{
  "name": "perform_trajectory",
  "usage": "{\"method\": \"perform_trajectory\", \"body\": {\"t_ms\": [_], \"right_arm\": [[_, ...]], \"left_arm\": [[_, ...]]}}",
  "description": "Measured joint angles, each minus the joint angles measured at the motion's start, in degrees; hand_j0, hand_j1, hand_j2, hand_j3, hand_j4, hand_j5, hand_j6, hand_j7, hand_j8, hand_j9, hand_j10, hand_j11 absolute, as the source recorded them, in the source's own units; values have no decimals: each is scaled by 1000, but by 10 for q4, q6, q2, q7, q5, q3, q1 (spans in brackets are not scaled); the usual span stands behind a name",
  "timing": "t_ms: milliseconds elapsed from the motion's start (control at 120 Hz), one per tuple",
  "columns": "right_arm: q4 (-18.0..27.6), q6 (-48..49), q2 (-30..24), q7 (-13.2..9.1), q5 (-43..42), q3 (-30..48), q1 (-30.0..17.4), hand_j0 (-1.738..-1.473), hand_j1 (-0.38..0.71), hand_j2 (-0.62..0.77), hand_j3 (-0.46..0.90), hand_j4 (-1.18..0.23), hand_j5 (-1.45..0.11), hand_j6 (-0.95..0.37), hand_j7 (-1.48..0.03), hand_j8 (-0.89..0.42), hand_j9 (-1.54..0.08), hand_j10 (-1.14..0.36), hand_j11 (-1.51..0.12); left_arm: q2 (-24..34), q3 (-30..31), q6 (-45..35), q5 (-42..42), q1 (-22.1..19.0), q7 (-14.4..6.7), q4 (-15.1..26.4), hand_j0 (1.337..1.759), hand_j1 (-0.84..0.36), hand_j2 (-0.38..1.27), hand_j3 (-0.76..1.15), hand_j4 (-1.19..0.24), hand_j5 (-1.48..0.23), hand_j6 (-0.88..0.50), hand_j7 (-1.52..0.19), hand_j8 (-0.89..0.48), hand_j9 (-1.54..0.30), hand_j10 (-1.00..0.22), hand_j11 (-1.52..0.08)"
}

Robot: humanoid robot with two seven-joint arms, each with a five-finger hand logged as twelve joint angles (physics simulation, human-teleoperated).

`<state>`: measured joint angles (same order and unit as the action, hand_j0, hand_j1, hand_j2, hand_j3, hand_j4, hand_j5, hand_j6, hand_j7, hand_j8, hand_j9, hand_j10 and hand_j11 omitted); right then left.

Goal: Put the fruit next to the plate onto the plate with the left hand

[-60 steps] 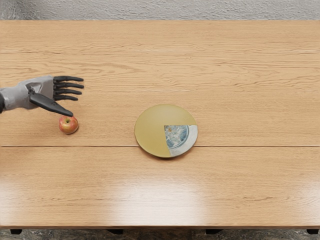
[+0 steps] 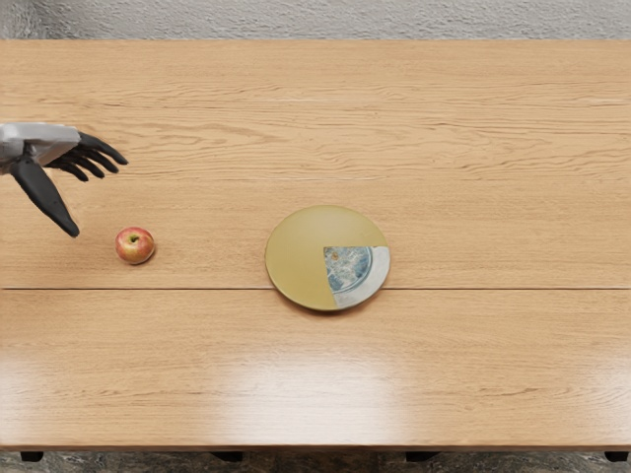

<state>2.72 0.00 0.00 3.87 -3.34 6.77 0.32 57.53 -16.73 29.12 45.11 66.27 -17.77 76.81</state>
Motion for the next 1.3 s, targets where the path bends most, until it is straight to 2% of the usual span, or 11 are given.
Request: {"method": "perform_trajectory", "body": {"t_ms": [117, 275, 392, 542, 742, 875, 1067, 1300], "right_arm": [[0, 0, 0, 0, 0, 0, 0, -1658, -303, -7, 0, -39, -50, -39, -50, -39, -50, -39, -50], [0, 0, 0, 0, 0, 0, 0, -1658, -303, -7, 0, -39, -50, -39, -50, -39, -50, -39, -50], [0, 0, 0, -1, 0, 0, 1, -1658, -303, -7, 0, -39, -50, -39, -50, -39, -50, -39, -50], [0, 0, 0, -2, 0, -1, 4, -1658, -303, -7, 0, -39, -50, -39, -50, -39, -50, -39, -50], [-1, 0, 0, -2, 0, -1, 4, -1658, -303, -7, 0, -39, -50, -39, -50, -39, -50, -39, -50], [-1, 0, 0, -2, 0, -1, 4, -1658, -303, -7, 0, -39, -50, -39, -50, -39, -50, -39, -50], [-2, 0, 0, -2, 0, -1, 4, -1658, -303, -7, 0, -39, -50, -39, -50, -39, -50, -39, -50], [-1, 0, 0, -3, 0, -1, 4, -1658, -303, -7, 0, -39, -50, -39, -50, -39, -50, -39, -50]], "left_arm": [[1, 90, -111, 59, 0, -41, 50, 1658, 58, 52, 0, -249, -319, -250, -319, -250, -318, -249, -318], [-6, 125, -188, 103, 1, -131, 108, 1658, 59, 53, 0, -252, -319, -253, -319, -253, -319, -251, -318], [-14, 130, -227, 111, 7, -159, 145, 1658, 59, 53, 0, -252, -319, -254, -319, -253, -319, -251, -318], [-58, 131, -255, 114, 30, -169, 161, 1658, 59, 53, 0, -252, -319, -253, -319, -253, -319, -251, -318], [-116, 131, -277, 114, 32, -172, 165, 1658, 59, 53, 0, -251, -319, -252, -319, -252, -319, -250, -318], [-125, 132, -299, 111, 29, -172, 159, 1658, 58, 53, 0, -250, -319, -252, -319, -251, -319, -250, -318], [-143, 146, -310, 109, 22, -172, 124, 1658, 54, 53, 0, -253, -323, -254, -323, -254, -323, -252, -322], [-147, 211, -319, 108, 38, -172, 75, 1658, 31, 57, 0, -272, -348, -273, -348, -273, -348, -272, -348]]}}
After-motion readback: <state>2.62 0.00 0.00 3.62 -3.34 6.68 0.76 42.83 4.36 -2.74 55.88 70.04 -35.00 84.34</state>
